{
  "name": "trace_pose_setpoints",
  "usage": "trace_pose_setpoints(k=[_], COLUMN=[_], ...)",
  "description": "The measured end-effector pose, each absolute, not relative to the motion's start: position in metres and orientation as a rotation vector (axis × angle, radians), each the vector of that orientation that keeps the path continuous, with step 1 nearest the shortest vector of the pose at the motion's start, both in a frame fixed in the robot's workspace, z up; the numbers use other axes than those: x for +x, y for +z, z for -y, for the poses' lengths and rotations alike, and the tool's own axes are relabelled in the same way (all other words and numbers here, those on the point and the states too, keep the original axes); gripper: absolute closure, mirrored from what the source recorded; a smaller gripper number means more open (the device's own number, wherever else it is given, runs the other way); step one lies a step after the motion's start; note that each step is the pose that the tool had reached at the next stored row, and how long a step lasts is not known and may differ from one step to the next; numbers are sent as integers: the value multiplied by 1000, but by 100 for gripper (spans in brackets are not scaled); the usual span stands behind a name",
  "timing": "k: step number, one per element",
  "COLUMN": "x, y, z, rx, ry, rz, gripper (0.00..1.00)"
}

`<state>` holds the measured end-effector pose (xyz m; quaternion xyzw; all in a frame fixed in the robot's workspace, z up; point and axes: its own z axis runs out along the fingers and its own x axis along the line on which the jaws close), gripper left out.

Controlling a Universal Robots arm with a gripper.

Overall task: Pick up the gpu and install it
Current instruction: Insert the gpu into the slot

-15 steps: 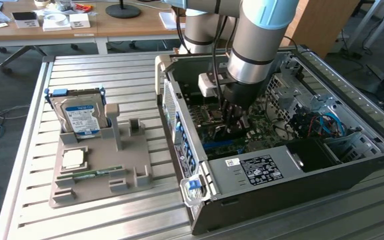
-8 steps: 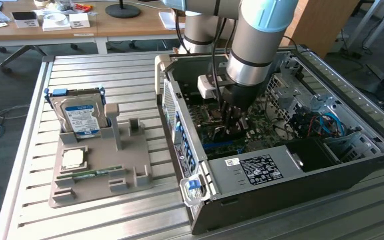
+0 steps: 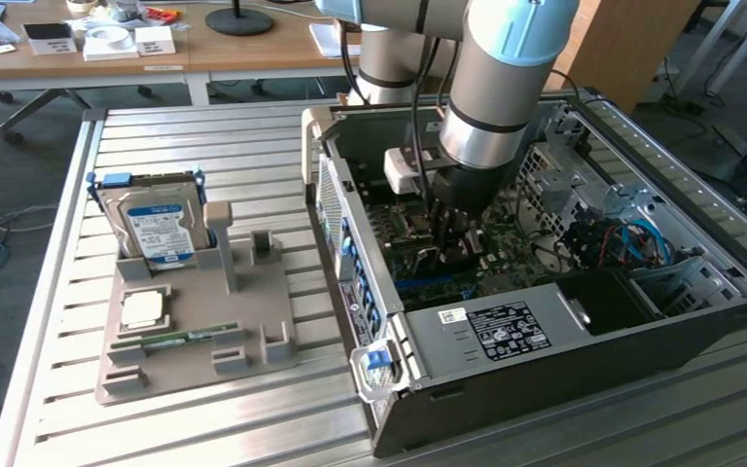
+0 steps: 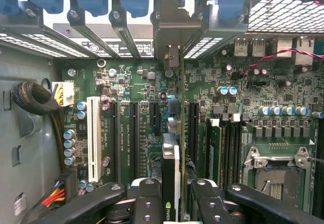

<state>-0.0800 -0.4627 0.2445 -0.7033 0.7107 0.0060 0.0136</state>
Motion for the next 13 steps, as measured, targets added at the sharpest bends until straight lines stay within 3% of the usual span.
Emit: trace_pose_setpoints(k=[13], x=[-81], y=[244], z=[463], rx=[-2190], ry=[19], rz=[-2213], gripper=[73])
